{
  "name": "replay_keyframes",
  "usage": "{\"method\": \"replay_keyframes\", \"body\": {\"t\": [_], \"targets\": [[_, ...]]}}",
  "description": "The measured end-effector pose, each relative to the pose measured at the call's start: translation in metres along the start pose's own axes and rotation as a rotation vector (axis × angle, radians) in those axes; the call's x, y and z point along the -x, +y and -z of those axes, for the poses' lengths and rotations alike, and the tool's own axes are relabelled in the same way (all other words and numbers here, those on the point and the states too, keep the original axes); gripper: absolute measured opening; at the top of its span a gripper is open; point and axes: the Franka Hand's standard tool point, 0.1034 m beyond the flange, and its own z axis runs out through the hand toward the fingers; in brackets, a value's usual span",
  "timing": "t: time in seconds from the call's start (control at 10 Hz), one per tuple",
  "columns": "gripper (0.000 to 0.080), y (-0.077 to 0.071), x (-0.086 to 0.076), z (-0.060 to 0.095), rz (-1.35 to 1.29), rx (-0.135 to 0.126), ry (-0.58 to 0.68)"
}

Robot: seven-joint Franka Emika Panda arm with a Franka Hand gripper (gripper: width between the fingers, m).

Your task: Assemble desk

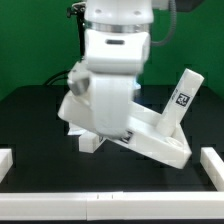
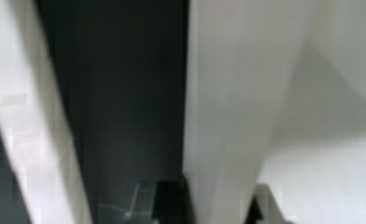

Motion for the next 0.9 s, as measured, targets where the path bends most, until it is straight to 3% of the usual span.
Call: {"method": "replay_keyframes", "body": {"t": [0.1, 0.3, 0.5, 0.6, 0.7, 0.9], "targets": [[0.0067, 0.01, -0.005, -0.004, 0.038, 0.011, 0.015], [0.0067, 0.009, 0.005, -0.006, 0.131, 0.005, -0.014], [0.0067, 0.009, 0.004, -0.008, 0.1, -0.006, -0.015], [0.0067, 0.016, -0.001, -0.011, 0.076, -0.028, -0.015], [0.0067, 0.028, -0.008, -0.011, 0.06, -0.033, -0.014], [0.0067, 0.047, -0.022, -0.01, 0.044, -0.012, -0.005]]}}
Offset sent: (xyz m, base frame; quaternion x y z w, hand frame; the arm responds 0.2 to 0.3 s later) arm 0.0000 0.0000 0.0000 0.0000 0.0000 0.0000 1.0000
